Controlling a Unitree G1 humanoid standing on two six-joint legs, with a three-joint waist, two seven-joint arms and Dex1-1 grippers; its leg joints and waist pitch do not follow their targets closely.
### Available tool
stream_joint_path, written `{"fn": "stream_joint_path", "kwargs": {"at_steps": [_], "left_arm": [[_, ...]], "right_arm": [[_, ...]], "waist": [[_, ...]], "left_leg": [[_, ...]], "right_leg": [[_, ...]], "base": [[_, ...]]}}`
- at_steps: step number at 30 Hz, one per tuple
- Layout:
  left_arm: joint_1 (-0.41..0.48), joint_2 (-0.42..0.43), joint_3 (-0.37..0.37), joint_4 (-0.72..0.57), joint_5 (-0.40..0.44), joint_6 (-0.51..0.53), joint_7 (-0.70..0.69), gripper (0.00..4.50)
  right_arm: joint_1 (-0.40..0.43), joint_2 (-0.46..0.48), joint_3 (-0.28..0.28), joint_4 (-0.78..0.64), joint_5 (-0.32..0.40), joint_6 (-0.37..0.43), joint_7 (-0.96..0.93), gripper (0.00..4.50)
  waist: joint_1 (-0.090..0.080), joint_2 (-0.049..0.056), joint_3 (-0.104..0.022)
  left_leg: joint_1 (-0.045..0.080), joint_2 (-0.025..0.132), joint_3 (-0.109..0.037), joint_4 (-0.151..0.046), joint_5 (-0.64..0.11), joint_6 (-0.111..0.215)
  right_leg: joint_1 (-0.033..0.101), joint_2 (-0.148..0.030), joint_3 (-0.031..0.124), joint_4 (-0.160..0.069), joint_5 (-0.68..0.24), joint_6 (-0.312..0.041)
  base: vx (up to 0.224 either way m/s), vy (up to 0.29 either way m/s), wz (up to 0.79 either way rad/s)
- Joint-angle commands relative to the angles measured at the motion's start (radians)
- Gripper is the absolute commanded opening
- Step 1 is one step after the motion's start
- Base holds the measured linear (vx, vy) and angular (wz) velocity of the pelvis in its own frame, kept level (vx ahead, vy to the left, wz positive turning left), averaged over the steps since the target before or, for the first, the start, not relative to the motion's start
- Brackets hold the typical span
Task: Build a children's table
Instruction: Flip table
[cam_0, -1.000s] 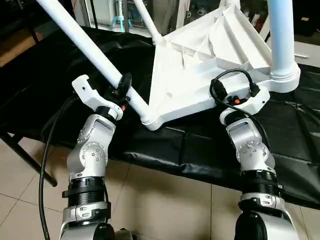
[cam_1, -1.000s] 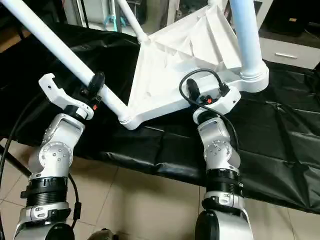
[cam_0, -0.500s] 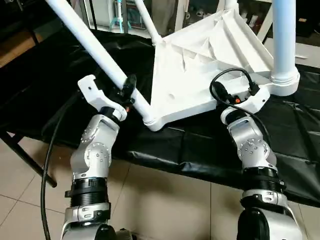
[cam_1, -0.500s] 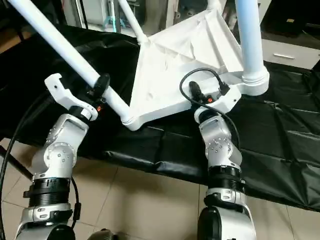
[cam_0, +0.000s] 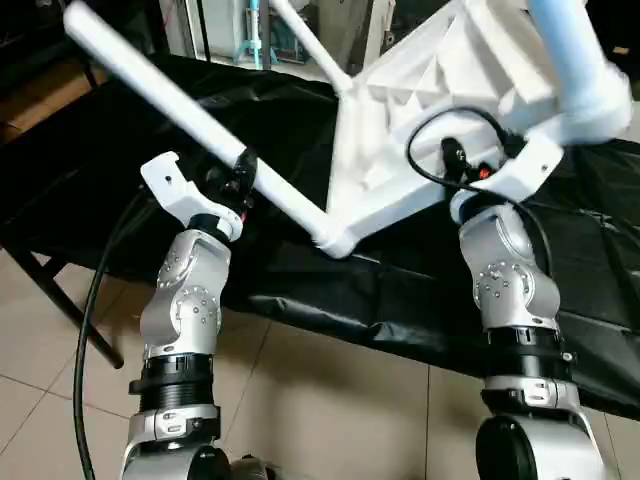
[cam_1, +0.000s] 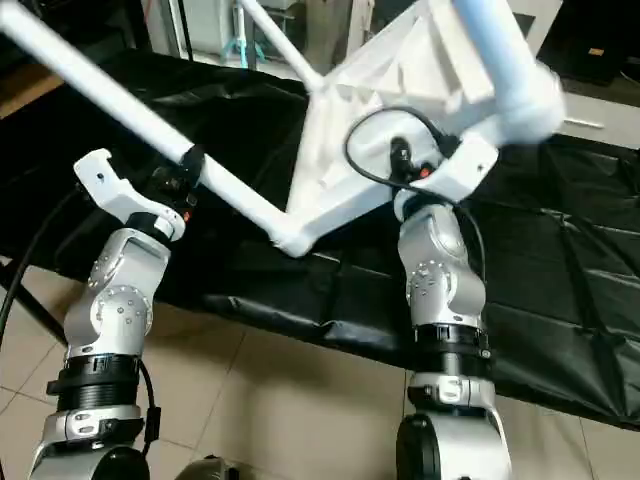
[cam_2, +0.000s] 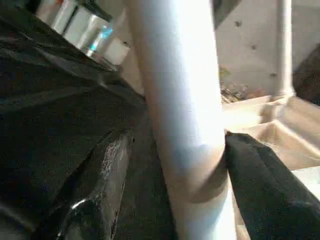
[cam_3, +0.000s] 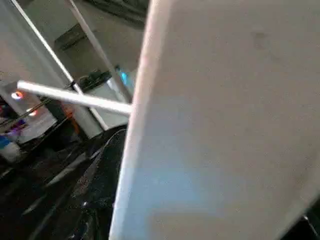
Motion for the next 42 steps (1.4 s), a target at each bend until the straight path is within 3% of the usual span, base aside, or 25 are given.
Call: {"fn": "stream_joint_path", "kwargs": {"at_steps": [1,5,9,18,22,27,31,34,37,41,42], "left_arm": [[0.016,0.042,0.076,0.019,0.021,-0.024,0.07,3.18],[0.022,0.05,0.068,0.019,0.035,-0.025,0.066,3.18],[0.024,0.052,0.047,0.033,0.047,-0.035,0.064,3.18],[0.031,0.041,-0.007,0.04,0.072,-0.028,0.034,3.18],[0.036,0.05,-0.036,0.034,0.09,-0.029,0.009,3.18],[0.044,0.067,-0.086,0.01,0.119,-0.031,-0.021,3.18],[0.05,0.076,-0.106,-0.001,0.141,-0.033,-0.028,3.18],[0.067,0.099,-0.165,-0.036,0.158,-0.012,-0.093,3.18],[0.111,0.175,-0.321,-0.152,0.146,0.073,-0.3,3.18],[0.131,0.201,-0.361,-0.2,0.112,0.116,-0.371,3.18],[0.143,0.218,-0.381,-0.225,0.095,0.138,-0.407,3.18]], "right_arm": [[0.05,-0.085,-0.009,-0.063,-0.135,-0.026,-0.021,2.1],[0.065,-0.098,0.014,-0.111,-0.173,-0.002,-0.062,2.08],[0.08,-0.122,0.022,-0.182,-0.248,0.036,-0.158,2.01],[0.105,-0.179,0.034,-0.23,-0.364,0.085,-0.22,1.97],[0.1,-0.187,0.045,-0.216,-0.365,0.096,-0.205,1.93],[0.078,-0.203,0.037,-0.148,-0.294,0.136,-0.11,1.91],[0.081,-0.206,0.028,-0.147,-0.268,0.162,-0.071,1.9],[0.09,-0.226,0.051,-0.155,-0.244,0.204,0.013,1.89],[0.091,-0.259,0.054,-0.149,-0.236,0.217,0.066,1.89],[0.089,-0.258,0.05,-0.143,-0.222,0.21,0.084,1.88],[0.088,-0.256,0.051,-0.141,-0.215,0.21,0.096,1.88]], "waist": [[-0.01,-0.01,-0.076],[-0.014,-0.012,-0.075],[-0.007,-0.014,-0.076],[-0.005,-0.014,-0.078],[-0.015,-0.015,-0.077],[-0.036,-0.017,-0.076],[-0.04,-0.017,-0.075],[-0.041,-0.017,-0.074],[-0.042,-0.016,-0.073],[-0.048,-0.02,-0.072],[-0.048,-0.026,-0.073]], "left_leg": [[0.032,0.042,-0.015,-0.081,-0.062,-0.028],[0.031,0.04,-0.016,-0.087,-0.112,-0.063],[0.042,0.038,-0.012,-0.087,-0.145,-0.084],[0.025,0.036,-0.014,-0.087,-0.147,-0.091],[0.02,0.037,-0.018,-0.09,-0.161,-0.089],[0.018,0.038,-0.019,-0.091,-0.177,-0.072],[0.019,0.04,-0.018,-0.09,-0.168,-0.064],[0.021,0.042,-0.019,-0.093,-0.189,-0.064],[0.022,0.044,-0.018,-0.095,-0.193,-0.068],[0.019,0.042,-0.017,-0.096,-0.207,-0.074],[0.019,0.042,-0.017,-0.096,-0.203,-0.073]], "right_leg": [[0.036,-0.051,0.025,-0.06,0.038,-0.108],[0.036,-0.052,0.025,-0.065,0.004,-0.07],[0.022,-0.048,0.028,-0.07,-0.007,-0.051],[0.029,-0.047,0.026,-0.068,0.027,-0.041],[0.032,-0.05,0.024,-0.069,-0.003,-0.038],[0.034,-0.052,0.024,-0.073,-0.028,-0.056],[0.033,-0.052,0.024,-0.074,-0.02,-0.07],[0.032,-0.052,0.023,-0.077,-0.052,-0.075],[0.026,-0.055,0.023,-0.075,-0.075,-0.084],[0.029,-0.056,0.025,-0.077,-0.088,-0.099],[0.03,-0.058,0.024,-0.075,-0.084,-0.103]], "base": [[0.0,0.0,0.0],[0.0,0.0,0.0],[0.0,0.0,0.0],[0.0,0.0,0.0],[0.0,0.0,0.0],[0.0,0.0,0.0],[0.0,0.0,0.0],[0.0,0.0,0.0],[0.0,0.0,0.0],[0.0,0.0,0.0],[0.0,0.0,0.0]]}}
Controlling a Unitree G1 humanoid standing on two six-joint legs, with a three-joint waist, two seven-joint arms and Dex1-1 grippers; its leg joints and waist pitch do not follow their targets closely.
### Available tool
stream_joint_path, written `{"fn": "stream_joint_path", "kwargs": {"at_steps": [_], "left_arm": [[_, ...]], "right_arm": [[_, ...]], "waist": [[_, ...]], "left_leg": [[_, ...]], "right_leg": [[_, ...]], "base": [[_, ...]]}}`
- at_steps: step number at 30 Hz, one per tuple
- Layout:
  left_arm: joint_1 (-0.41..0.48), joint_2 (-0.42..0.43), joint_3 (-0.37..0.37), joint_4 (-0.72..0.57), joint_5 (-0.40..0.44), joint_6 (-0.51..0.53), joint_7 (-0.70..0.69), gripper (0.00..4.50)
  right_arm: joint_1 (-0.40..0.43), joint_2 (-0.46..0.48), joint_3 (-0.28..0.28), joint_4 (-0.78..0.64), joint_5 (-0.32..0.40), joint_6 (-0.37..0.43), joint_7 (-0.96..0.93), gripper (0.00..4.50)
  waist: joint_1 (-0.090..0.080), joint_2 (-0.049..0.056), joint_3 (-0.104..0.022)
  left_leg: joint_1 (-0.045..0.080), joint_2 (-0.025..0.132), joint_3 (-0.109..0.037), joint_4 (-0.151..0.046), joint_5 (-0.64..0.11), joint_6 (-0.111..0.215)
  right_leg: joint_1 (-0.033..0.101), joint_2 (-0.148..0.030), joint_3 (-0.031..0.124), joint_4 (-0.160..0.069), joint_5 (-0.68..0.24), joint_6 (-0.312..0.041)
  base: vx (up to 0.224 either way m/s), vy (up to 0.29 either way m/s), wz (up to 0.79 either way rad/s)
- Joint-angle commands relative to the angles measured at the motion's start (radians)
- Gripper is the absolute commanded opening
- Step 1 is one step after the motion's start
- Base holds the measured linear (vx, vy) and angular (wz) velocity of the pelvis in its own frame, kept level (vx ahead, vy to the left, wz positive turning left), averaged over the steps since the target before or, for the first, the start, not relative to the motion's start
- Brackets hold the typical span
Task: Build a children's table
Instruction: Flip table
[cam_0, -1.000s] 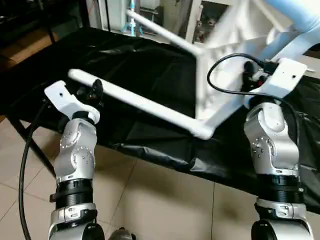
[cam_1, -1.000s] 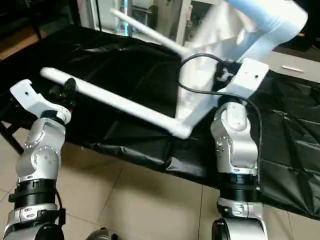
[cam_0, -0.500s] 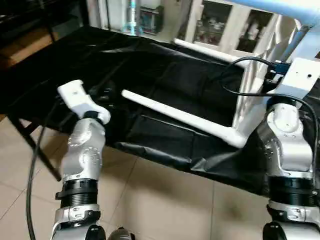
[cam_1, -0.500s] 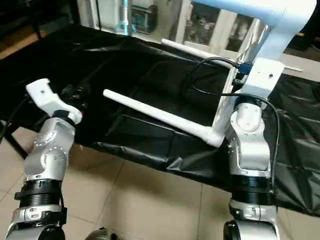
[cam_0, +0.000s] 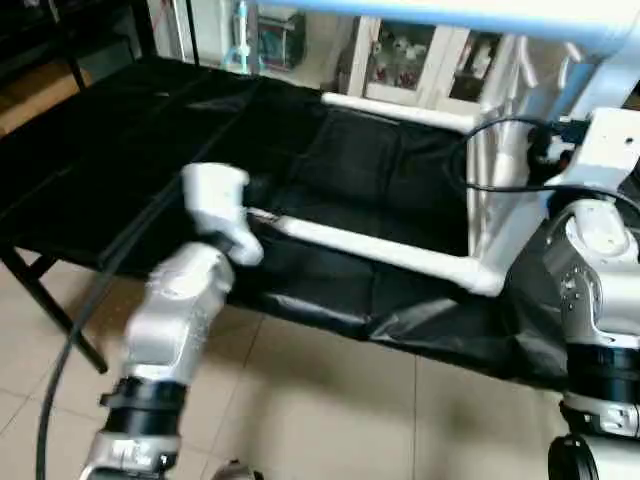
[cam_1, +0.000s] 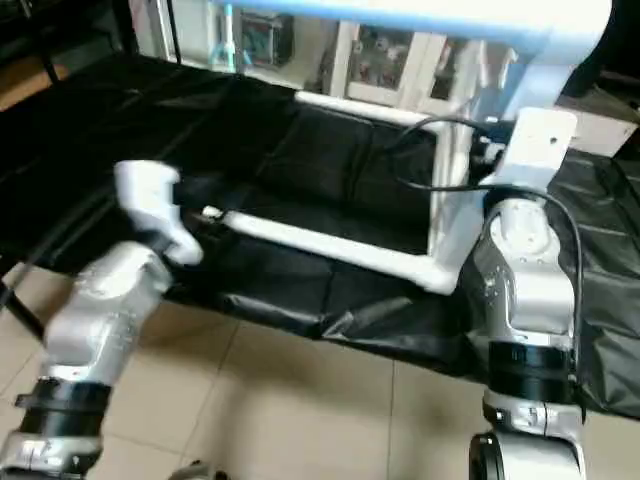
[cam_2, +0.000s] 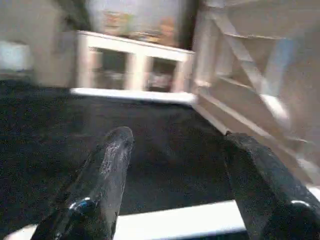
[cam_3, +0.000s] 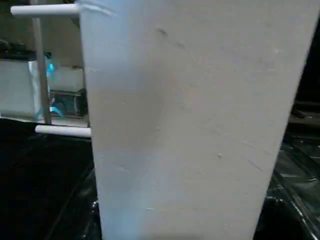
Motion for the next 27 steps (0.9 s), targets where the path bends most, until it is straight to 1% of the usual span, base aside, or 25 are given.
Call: {"fn": "stream_joint_path", "kwargs": {"at_steps": [1,2,3,5,6,7,8,9,11,12,13,14,15,16,17,18,19,20,21,22,23,24,25,26,27], "left_arm": [[0.027,0.039,-0.054,-0.063,-0.035,0.055,-0.092,3.18],[0.027,0.039,-0.054,-0.063,-0.035,0.055,-0.092,3.18],[0.051,0.083,-0.088,-0.117,-0.07,0.109,-0.162,3.18],[0.051,0.084,-0.089,-0.119,-0.072,0.111,-0.164,3.18],[0.058,0.097,-0.097,-0.14,-0.078,0.128,-0.187,3.18],[0.059,0.104,-0.104,-0.154,-0.078,0.134,-0.201,3.18],[0.059,0.104,-0.104,-0.154,-0.078,0.134,-0.201,3.18],[0.056,0.111,-0.11,-0.177,-0.093,0.151,-0.221,3.36],[0.051,0.109,-0.108,-0.183,-0.102,0.159,-0.227,3.55],[0.046,0.107,-0.106,-0.184,-0.106,0.161,-0.231,3.55],[0.038,0.106,-0.097,-0.184,-0.118,0.163,-0.235,3.61],[0.035,0.105,-0.091,-0.183,-0.122,0.162,-0.236,3.75],[0.019,0.109,-0.08,-0.175,-0.115,0.134,-0.238,3.9],[0.002,0.124,-0.077,-0.175,-0.107,0.113,-0.248,3.97],[0.002,0.124,-0.077,-0.175,-0.107,0.113,-0.248,3.97],[-0.006,0.134,-0.08,-0.176,-0.1,0.106,-0.254,3.97],[-0.024,0.142,-0.078,-0.174,-0.084,0.091,-0.257,4.05],[-0.045,0.158,-0.085,-0.168,-0.054,0.079,-0.256,4.21],[-0.068,0.191,-0.107,-0.159,0.006,0.04,-0.272,4.35],[-0.068,0.191,-0.107,-0.159,0.006,0.04,-0.272,4.4],[-0.068,0.191,-0.107,-0.159,0.006,0.04,-0.272,4.43],[-0.113,0.26,-0.145,-0.157,0.101,-0.012,-0.3,4.46],[-0.113,0.26,-0.145,-0.157,0.101,-0.012,-0.3,4.49],[-0.134,0.289,-0.159,-0.167,0.137,-0.04,-0.313,4.5],[-0.149,0.306,-0.166,-0.174,0.155,-0.062,-0.323,4.5]], "right_arm": [[0.013,0.011,0.029,0.04,0.033,0.035,0.051,1.88],[0.013,0.011,0.029,0.04,0.033,0.035,0.051,1.88],[0.016,0.017,0.049,0.043,0.032,0.045,0.077,1.88],[0.016,0.017,0.05,0.043,0.032,0.046,0.078,1.88],[0.018,0.018,0.054,0.043,0.024,0.051,0.08,1.88],[0.024,0.015,0.055,0.04,0.01,0.055,0.07,1.88],[0.024,0.015,0.055,0.04,0.01,0.055,0.07,1.88],[0.04,0.004,0.066,0.035,-0.011,0.052,0.072,2.23],[0.055,0.002,0.069,0.029,-0.017,0.041,0.074,2.58],[0.066,0.0,0.072,0.023,-0.02,0.034,0.078,2.61],[0.085,-0.003,0.076,0.015,-0.028,0.024,0.08,2.67],[0.092,-0.004,0.077,0.012,-0.032,0.022,0.079,2.78],[0.118,-0.004,0.075,-0.004,-0.037,0.017,0.076,2.9],[0.143,-0.006,0.075,-0.022,-0.036,0.02,0.087,3.0],[0.143,-0.006,0.075,-0.022,-0.036,0.02,0.087,3.05],[0.153,-0.007,0.075,-0.031,-0.032,0.023,0.096,3.12],[0.17,-0.02,0.096,-0.047,-0.027,0.017,0.139,3.23],[0.187,-0.032,0.116,-0.062,-0.019,0.016,0.181,3.34],[0.204,-0.043,0.129,-0.074,-0.018,0.02,0.203,3.41],[0.204,-0.043,0.129,-0.074,-0.018,0.02,0.203,3.46],[0.204,-0.043,0.129,-0.074,-0.018,0.02,0.203,3.54],[0.236,-0.067,0.137,-0.098,-0.01,0.036,0.242,3.68],[0.236,-0.067,0.137,-0.098,-0.01,0.036,0.242,3.78],[0.258,-0.078,0.136,-0.129,0.011,0.061,0.268,3.84],[0.275,-0.086,0.135,-0.157,0.028,0.078,0.286,3.9]], "waist": [[0.004,0.002,-0.063],[0.004,0.002,-0.063],[0.0,0.004,-0.062],[-0.004,0.004,-0.059],[-0.003,0.009,-0.06],[-0.004,0.009,-0.059],[-0.003,0.016,-0.059],[-0.007,0.011,-0.058],[-0.009,0.02,-0.057],[-0.007,0.021,-0.056],[-0.007,0.031,-0.057],[-0.007,0.031,-0.057],[-0.009,0.026,-0.058],[-0.008,0.029,-0.059],[-0.008,0.024,-0.06],[-0.007,0.025,-0.059],[-0.006,0.035,-0.059],[-0.008,0.031,-0.059],[-0.006,0.032,-0.058],[-0.005,0.035,-0.059],[-0.009,0.033,-0.059],[-0.005,0.03,-0.058],[-0.004,0.033,-0.058],[-0.006,0.033,-0.058],[-0.003,0.034,-0.06]], "left_leg": [[0.027,0.04,-0.019,-0.095,-0.213,-0.067],[0.027,0.04,-0.019,-0.095,-0.213,-0.067],[0.03,0.04,-0.018,-0.096,-0.22,-0.071],[0.029,0.039,-0.017,-0.099,-0.231,-0.074],[0.035,0.039,-0.017,-0.099,-0.243,-0.081],[0.034,0.04,-0.017,-0.099,-0.247,-0.083],[0.035,0.04,-0.019,-0.101,-0.253,-0.088],[0.035,0.04,-0.019,-0.102,-0.272,-0.094],[0.038,0.04,-0.019,-0.103,-0.292,-0.106],[0.038,0.039,-0.019,-0.103,-0.3,-0.108],[0.039,0.038,-0.021,-0.104,-0.32,-0.109],[0.039,0.038,-0.021,-0.104,-0.32,-0.109],[0.037,0.038,-0.021,-0.105,-0.323,-0.107],[0.036,0.038,-0.021,-0.104,-0.316,-0.105],[0.034,0.037,-0.02,-0.102,-0.294,-0.094],[0.032,0.038,-0.02,-0.102,-0.282,-0.089],[0.032,0.038,-0.021,-0.101,-0.271,-0.086],[0.031,0.038,-0.019,-0.101,-0.273,-0.081],[0.031,0.04,-0.02,-0.101,-0.26,-0.075],[0.03,0.04,-0.021,-0.1,-0.246,-0.069],[0.028,0.04,-0.022,-0.101,-0.236,-0.068],[0.03,0.041,-0.022,-0.102,-0.229,-0.065],[0.032,0.042,-0.022,-0.101,-0.233,-0.062],[0.032,0.041,-0.022,-0.101,-0.224,-0.057],[0.034,0.043,-0.022,-0.101,-0.208,-0.053]], "right_leg": [[0.031,-0.053,0.022,-0.069,-0.105,-0.115],[0.031,-0.053,0.022,-0.069,-0.105,-0.115],[0.029,-0.051,0.023,-0.069,-0.115,-0.117],[0.028,-0.048,0.023,-0.072,-0.135,-0.117],[0.025,-0.048,0.024,-0.073,-0.14,-0.119],[0.025,-0.048,0.024,-0.074,-0.142,-0.118],[0.025,-0.048,0.024,-0.074,-0.146,-0.118],[0.026,-0.047,0.024,-0.076,-0.158,-0.113],[0.022,-0.046,0.025,-0.079,-0.167,-0.112],[0.022,-0.046,0.025,-0.079,-0.173,-0.111],[0.023,-0.047,0.027,-0.08,-0.185,-0.111],[0.023,-0.047,0.027,-0.08,-0.185,-0.111],[0.026,-0.045,0.026,-0.085,-0.183,-0.114],[0.026,-0.046,0.027,-0.084,-0.176,-0.115],[0.03,-0.046,0.027,-0.081,-0.157,-0.12],[0.031,-0.046,0.027,-0.081,-0.15,-0.122],[0.03,-0.047,0.028,-0.078,-0.143,-0.127],[0.031,-0.045,0.028,-0.081,-0.145,-0.126],[0.033,-0.048,0.028,-0.079,-0.145,-0.125],[0.034,-0.048,0.028,-0.079,-0.139,-0.122],[0.036,-0.048,0.028,-0.078,-0.13,-0.125],[0.036,-0.048,0.027,-0.08,-0.135,-0.127],[0.034,-0.048,0.028,-0.081,-0.141,-0.122],[0.037,-0.047,0.028,-0.079,-0.127,-0.125],[0.037,-0.047,0.028,-0.077,-0.103,-0.129]], "base": [[0.0,0.0,0.0],[0.0,0.0,0.0],[0.0,0.0,0.0],[0.0,0.0,0.0],[0.0,0.0,0.0],[0.0,0.0,0.0],[0.0,0.0,0.0],[0.0,0.0,0.0],[0.0,0.0,0.0],[0.0,0.0,0.0],[0.0,0.0,0.0],[0.0,0.0,0.0],[0.0,0.0,0.0],[0.0,0.0,0.0],[0.0,0.0,0.0],[0.0,0.0,0.0],[0.0,0.0,0.0],[0.0,0.0,0.0],[0.0,0.0,0.0],[0.0,0.0,0.0],[0.0,0.0,0.0],[0.0,0.0,0.0],[0.0,0.0,0.0],[0.0,0.0,0.0],[0.0,0.0,0.0]]}}
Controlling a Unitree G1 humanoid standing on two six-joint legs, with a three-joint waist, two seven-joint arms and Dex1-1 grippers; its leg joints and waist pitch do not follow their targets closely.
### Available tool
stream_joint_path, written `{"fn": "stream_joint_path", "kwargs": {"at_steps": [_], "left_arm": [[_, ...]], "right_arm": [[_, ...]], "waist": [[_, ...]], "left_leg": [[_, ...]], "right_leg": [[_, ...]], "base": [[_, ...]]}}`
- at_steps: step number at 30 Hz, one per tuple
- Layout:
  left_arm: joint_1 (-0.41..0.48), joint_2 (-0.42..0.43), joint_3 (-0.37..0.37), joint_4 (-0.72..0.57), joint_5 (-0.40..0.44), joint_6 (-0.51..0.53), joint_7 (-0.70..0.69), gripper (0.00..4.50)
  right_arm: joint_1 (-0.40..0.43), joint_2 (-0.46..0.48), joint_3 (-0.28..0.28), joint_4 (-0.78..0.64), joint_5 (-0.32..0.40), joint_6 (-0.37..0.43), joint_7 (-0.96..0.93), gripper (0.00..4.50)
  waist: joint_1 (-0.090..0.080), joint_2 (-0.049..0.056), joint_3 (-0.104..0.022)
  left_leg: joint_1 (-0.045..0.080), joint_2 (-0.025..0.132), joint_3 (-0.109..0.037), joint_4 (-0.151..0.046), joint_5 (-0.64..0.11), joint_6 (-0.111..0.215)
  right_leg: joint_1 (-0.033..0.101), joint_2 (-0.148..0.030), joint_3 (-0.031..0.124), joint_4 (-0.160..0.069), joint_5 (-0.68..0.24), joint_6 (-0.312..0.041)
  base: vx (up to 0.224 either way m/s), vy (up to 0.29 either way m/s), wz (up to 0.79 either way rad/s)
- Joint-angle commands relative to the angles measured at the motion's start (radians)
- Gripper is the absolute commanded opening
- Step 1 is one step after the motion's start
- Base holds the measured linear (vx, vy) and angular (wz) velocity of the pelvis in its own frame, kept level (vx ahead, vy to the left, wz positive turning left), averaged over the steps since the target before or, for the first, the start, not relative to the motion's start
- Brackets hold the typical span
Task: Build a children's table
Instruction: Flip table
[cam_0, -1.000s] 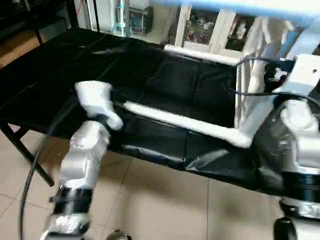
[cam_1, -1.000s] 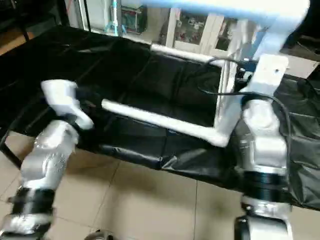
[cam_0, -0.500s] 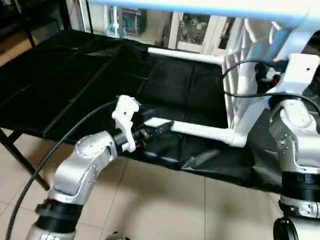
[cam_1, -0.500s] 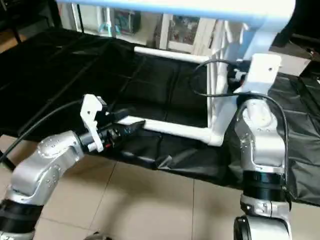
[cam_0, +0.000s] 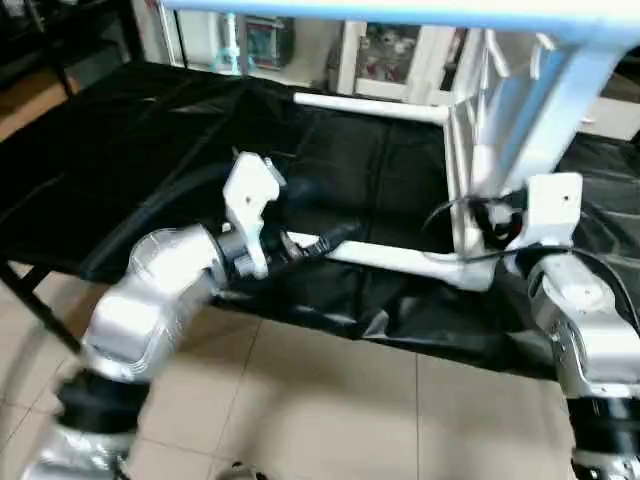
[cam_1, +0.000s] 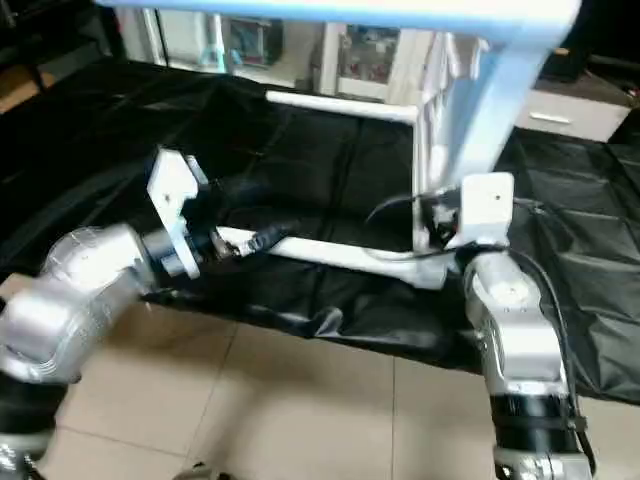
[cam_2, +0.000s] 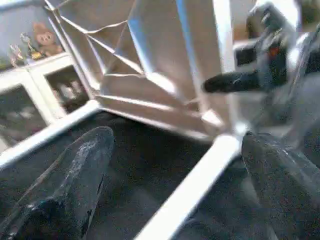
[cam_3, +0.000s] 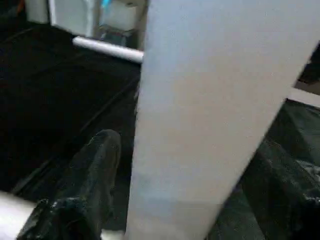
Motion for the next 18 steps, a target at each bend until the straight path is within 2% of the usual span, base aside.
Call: {"fn": "stream_joint_path", "kwargs": {"at_steps": [1,3,4,5,6,7,10,11,12,13,14,15,16,17,18], "left_arm": [[-0.034,0.025,-0.025,-0.026,0.057,-0.05,-0.029,4.5],[-0.042,0.034,-0.029,-0.026,0.076,-0.069,-0.029,4.5],[-0.056,0.046,-0.031,-0.026,0.1,-0.107,-0.026,4.5],[-0.056,0.046,-0.031,-0.026,0.1,-0.107,-0.026,4.5],[-0.073,0.047,-0.024,-0.021,0.111,-0.129,-0.022,4.5],[-0.076,0.047,-0.024,-0.019,0.114,-0.134,-0.022,4.5],[-0.09,0.044,-0.02,-0.012,0.118,-0.155,-0.022,4.5],[-0.124,0.031,-0.005,0.002,0.096,-0.176,-0.034,4.5],[-0.143,0.028,-0.002,0.011,0.099,-0.195,-0.038,4.5],[-0.144,0.028,-0.002,0.012,0.099,-0.196,-0.038,4.5],[-0.166,0.03,-0.005,0.03,0.113,-0.224,-0.046,4.5],[-0.175,0.032,-0.007,0.037,0.122,-0.245,-0.045,4.5],[-0.175,0.032,-0.007,0.037,0.122,-0.245,-0.045,4.5],[-0.186,0.032,-0.006,0.045,0.127,-0.258,-0.044,4.5],[-0.21,0.036,-0.004,0.058,0.142,-0.296,-0.045,4.5]], "right_arm": [[0.029,-0.018,0.011,-0.079,0.047,0.049,0.051,3.97],[0.042,-0.021,0.004,-0.111,0.072,0.062,0.065,4.07],[0.071,-0.042,-0.021,-0.186,0.103,0.071,0.093,4.16],[0.071,-0.042,-0.021,-0.186,0.103,0.071,0.093,4.24],[0.093,-0.07,-0.037,-0.24,0.129,0.089,0.136,4.24],[0.096,-0.074,-0.038,-0.245,0.13,0.092,0.142,4.24],[0.109,-0.095,-0.042,-0.273,0.135,0.104,0.163,4.24],[0.162,-0.178,-0.015,-0.363,0.16,0.132,0.262,4.24],[0.203,-0.244,0.015,-0.416,0.151,0.124,0.329,4.24],[0.205,-0.248,0.017,-0.419,0.151,0.123,0.333,4.24],[0.26,-0.315,0.023,-0.478,0.174,0.145,0.403,4.24],[0.284,-0.336,0.007,-0.499,0.189,0.154,0.423,4.24],[0.284,-0.336,0.007,-0.499,0.189,0.154,0.423,4.24],[0.304,-0.354,-0.013,-0.517,0.208,0.167,0.442,4.24],[0.341,-0.387,-0.055,-0.551,0.24,0.184,0.483,4.24]], "waist": [[0.009,0.008,-0.068],[0.01,0.01,-0.07],[0.009,0.025,-0.069],[0.01,0.02,-0.069],[0.01,0.027,-0.07],[0.012,0.023,-0.071],[0.018,0.02,-0.066],[0.017,0.046,-0.065],[0.023,0.029,-0.066],[0.025,0.029,-0.063],[0.03,0.04,-0.063],[0.036,0.045,-0.064],[0.036,0.04,-0.064],[0.037,0.041,-0.062],[0.042,0.044,-0.063]], "left_leg": [[0.028,0.043,-0.02,-0.088,-0.182,-0.048],[0.027,0.043,-0.021,-0.086,-0.156,-0.046],[0.025,0.042,-0.023,-0.086,-0.156,-0.049],[0.027,0.044,-0.021,-0.086,-0.162,-0.048],[0.026,0.042,-0.02,-0.084,-0.156,-0.043],[0.029,0.043,-0.019,-0.082,-0.157,-0.04],[0.027,0.043,-0.018,-0.084,-0.173,-0.037],[0.029,0.043,-0.021,-0.085,-0.208,-0.05],[0.035,0.046,-0.02,-0.083,-0.227,-0.047],[0.032,0.046,-0.019,-0.085,-0.229,-0.039],[0.027,0.046,-0.021,-0.084,-0.228,-0.027],[0.029,0.048,-0.024,-0.082,-0.233,-0.021],[0.027,0.047,-0.022,-0.083,-0.233,-0.016],[0.025,0.047,-0.024,-0.085,-0.24,-0.018],[0.028,0.048,-0.025,-0.085,-0.255,-0.019]], "right_leg": [[0.038,-0.051,0.026,-0.067,-0.065,-0.137],[0.039,-0.051,0.024,-0.062,-0.025,-0.156],[0.039,-0.051,0.024,-0.06,-0.016,-0.161],[0.04,-0.05,0.024,-0.065,-0.011,-0.16],[0.041,-0.05,0.025,-0.06,0.014,-0.172],[0.041,-0.051,0.025,-0.062,0.017,-0.174],[0.042,-0.055,0.026,-0.065,-0.03,-0.187],[0.039,-0.053,0.026,-0.067,-0.068,-0.185],[0.044,-0.052,0.027,-0.071,-0.073,-0.178],[0.045,-0.053,0.03,-0.074,-0.078,-0.172],[0.046,-0.056,0.031,-0.075,-0.083,-0.166],[0.044,-0.059,0.031,-0.075,-0.096,-0.164],[0.045,-0.06,0.031,-0.079,-0.105,-0.163],[0.044,-0.06,0.031,-0.081,-0.134,-0.162],[0.044,-0.062,0.031,-0.083,-0.171,-0.159]], "base": [[0.0,0.0,0.0],[0.0,0.0,0.0],[0.0,0.0,0.0],[0.0,0.0,0.0],[0.0,0.0,0.0],[0.0,0.0,0.0],[0.0,0.0,0.0],[0.0,0.0,0.0],[0.0,0.0,0.0],[0.0,0.0,0.0],[0.0,0.0,0.0],[0.0,0.0,0.0],[0.0,0.0,0.0],[0.0,0.0,0.0],[0.0,0.0,0.0]]}}
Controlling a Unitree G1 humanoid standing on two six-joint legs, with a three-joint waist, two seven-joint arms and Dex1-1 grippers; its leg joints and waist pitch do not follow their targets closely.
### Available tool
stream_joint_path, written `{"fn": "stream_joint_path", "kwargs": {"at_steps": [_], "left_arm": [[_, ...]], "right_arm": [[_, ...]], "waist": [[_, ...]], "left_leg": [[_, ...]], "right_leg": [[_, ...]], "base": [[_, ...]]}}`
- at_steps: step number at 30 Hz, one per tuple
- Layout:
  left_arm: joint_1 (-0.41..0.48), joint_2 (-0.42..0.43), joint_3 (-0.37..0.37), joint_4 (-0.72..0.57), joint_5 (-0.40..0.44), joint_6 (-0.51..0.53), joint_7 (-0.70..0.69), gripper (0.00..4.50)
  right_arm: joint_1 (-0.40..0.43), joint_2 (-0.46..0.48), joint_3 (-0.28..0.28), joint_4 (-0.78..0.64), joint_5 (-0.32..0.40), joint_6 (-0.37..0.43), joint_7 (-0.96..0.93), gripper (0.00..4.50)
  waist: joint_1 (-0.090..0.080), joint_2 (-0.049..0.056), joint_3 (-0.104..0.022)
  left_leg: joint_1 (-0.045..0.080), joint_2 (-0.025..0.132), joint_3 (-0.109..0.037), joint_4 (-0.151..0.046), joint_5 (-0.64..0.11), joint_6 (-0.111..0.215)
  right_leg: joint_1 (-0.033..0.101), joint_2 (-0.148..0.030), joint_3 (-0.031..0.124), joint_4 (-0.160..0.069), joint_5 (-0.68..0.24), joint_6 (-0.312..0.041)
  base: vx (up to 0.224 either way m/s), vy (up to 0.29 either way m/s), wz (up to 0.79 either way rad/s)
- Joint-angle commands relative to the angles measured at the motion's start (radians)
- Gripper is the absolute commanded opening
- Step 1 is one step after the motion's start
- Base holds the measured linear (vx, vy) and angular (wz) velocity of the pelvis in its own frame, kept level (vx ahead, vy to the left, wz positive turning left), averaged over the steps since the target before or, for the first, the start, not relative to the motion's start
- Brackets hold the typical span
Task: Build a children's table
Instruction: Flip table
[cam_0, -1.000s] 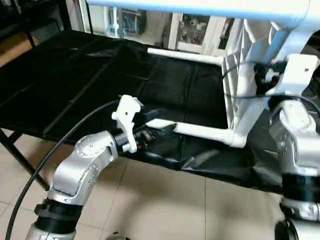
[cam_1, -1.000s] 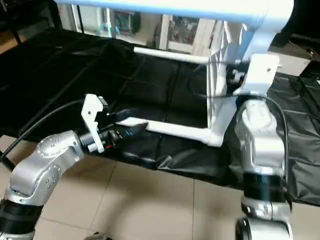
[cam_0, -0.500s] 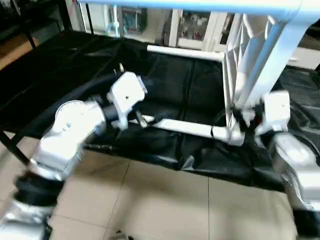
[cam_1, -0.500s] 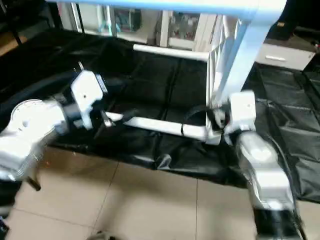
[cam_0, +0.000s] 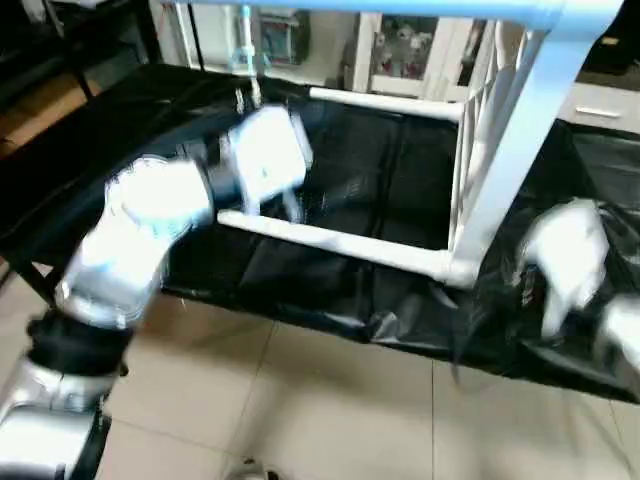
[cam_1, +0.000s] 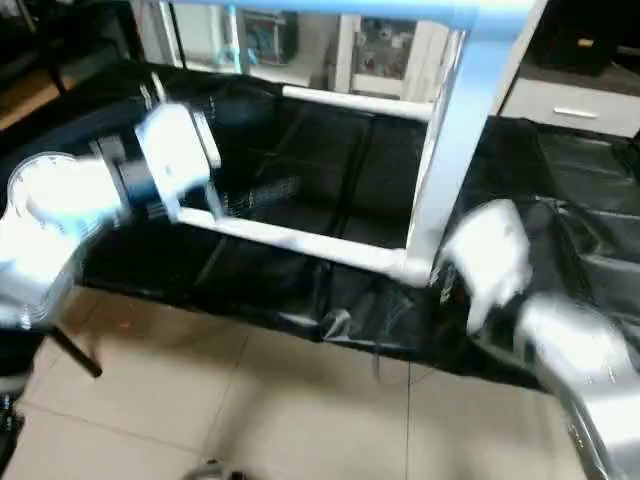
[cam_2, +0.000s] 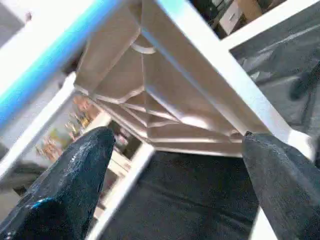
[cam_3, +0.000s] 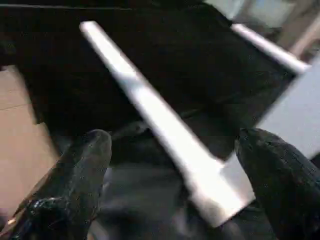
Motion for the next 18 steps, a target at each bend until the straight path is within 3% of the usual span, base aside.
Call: {"fn": "stream_joint_path", "kwargs": {"at_steps": [1,4,6,7,8,9,10,13,14,15,16,17,18], "left_arm": [[-0.031,0.011,0.007,0.026,0.036,-0.057,0.001,4.5],[-0.074,0.007,0.017,0.057,0.05,-0.108,0.008,4.5],[-0.121,0.007,0.014,0.104,0.077,-0.152,0.018,4.5],[-0.13,0.008,0.012,0.115,0.085,-0.163,0.021,4.5],[-0.144,0.007,0.01,0.137,0.094,-0.174,0.025,4.5],[-0.157,0.009,0.006,0.159,0.108,-0.191,0.029,4.5],[-0.187,0.009,-0.001,0.207,0.151,-0.228,0.062,4.5],[-0.263,0.013,-0.01,0.33,0.261,-0.319,0.176,4.5],[-0.263,0.013,-0.01,0.33,0.261,-0.319,0.176,4.5],[-0.306,0.024,-0.021,0.401,0.314,-0.366,0.218,4.5],[-0.306,0.024,-0.021,0.401,0.314,-0.366,0.218,4.5],[-0.315,0.026,-0.024,0.417,0.322,-0.376,0.225,4.5],[-0.347,0.035,-0.033,0.467,0.366,-0.407,0.27,4.5]], "right_arm": [[0.022,-0.038,-0.066,-0.051,0.04,0.029,0.054,4.24],[0.018,-0.04,-0.092,-0.074,0.093,0.05,0.065,4.24],[-0.041,0.024,-0.039,-0.051,0.077,0.044,-0.006,4.24],[-0.052,0.04,-0.025,-0.044,0.069,0.043,-0.021,4.24],[-0.081,0.082,0.015,-0.014,0.02,0.027,-0.072,4.24],[-0.106,0.118,0.045,0.013,-0.018,0.017,-0.116,4.24],[-0.148,0.198,0.084,0.066,-0.062,0.002,-0.195,4.24],[-0.2,0.361,0.098,0.161,-0.066,-0.016,-0.31,4.24],[-0.2,0.361,0.098,0.161,-0.066,-0.016,-0.31,4.24],[-0.212,0.396,0.12,0.197,-0.09,-0.029,-0.34,4.24],[-0.212,0.396,0.12,0.197,-0.09,-0.029,-0.34,4.24],[-0.214,0.402,0.124,0.204,-0.094,-0.032,-0.345,4.24],[-0.22,0.418,0.133,0.216,-0.103,-0.035,-0.359,4.24]], "waist": [[0.006,-0.003,-0.059],[0.008,0.001,-0.06],[0.006,0.002,-0.061],[0.001,0.003,-0.062],[0.001,0.002,-0.061],[0.001,-0.005,-0.062],[-0.004,-0.008,-0.065],[-0.003,-0.004,-0.071],[-0.003,-0.004,-0.071],[0.0,-0.011,-0.071],[0.003,-0.006,-0.073],[0.002,-0.004,-0.075],[0.004,-0.003,-0.077]], "left_leg": [[0.025,0.049,-0.025,-0.08,-0.266,-0.017],[0.025,0.049,-0.029,-0.081,-0.279,-0.025],[0.025,0.046,-0.029,-0.081,-0.282,-0.032],[0.019,0.044,-0.034,-0.084,-0.278,-0.045],[0.017,0.046,-0.036,-0.086,-0.273,-0.05],[0.023,0.046,-0.032,-0.084,-0.272,-0.06],[0.023,0.042,-0.029,-0.082,-0.259,-0.067],[0.023,0.04,-0.027,-0.079,-0.233,-0.077],[0.023,0.04,-0.027,-0.079,-0.233,-0.077],[0.023,0.042,-0.029,-0.081,-0.233,-0.083],[0.028,0.042,-0.027,-0.079,-0.227,-0.084],[0.023,0.042,-0.029,-0.081,-0.203,-0.087],[0.024,0.042,-0.028,-0.077,-0.177,-0.085]], "right_leg": [[0.036,-0.06,0.031,-0.082,-0.19,-0.156],[0.033,-0.062,0.029,-0.083,-0.24,-0.151],[0.028,-0.059,0.027,-0.085,-0.255,-0.148],[0.033,-0.06,0.023,-0.08,-0.261,-0.146],[0.035,-0.061,0.022,-0.08,-0.262,-0.143],[0.026,-0.061,0.024,-0.08,-0.256,-0.143],[0.022,-0.058,0.024,-0.078,-0.237,-0.148],[0.02,-0.057,0.025,-0.072,-0.193,-0.144],[0.02,-0.057,0.025,-0.072,-0.193,-0.144],[0.025,-0.056,0.024,-0.071,-0.176,-0.138],[0.019,-0.056,0.025,-0.068,-0.163,-0.137],[0.027,-0.056,0.024,-0.061,-0.114,-0.141],[0.026,-0.054,0.023,-0.055,-0.056,-0.144]], "base": [[0.0,0.0,0.0],[0.0,0.0,0.0],[0.0,0.0,0.0],[0.0,0.0,0.0],[0.0,0.0,0.0],[0.0,0.0,0.0],[0.0,0.0,0.0],[0.0,0.0,0.0],[0.0,0.0,0.0],[0.0,0.0,0.0],[0.0,0.0,0.0],[0.0,0.0,0.0],[0.0,0.0,0.0]]}}
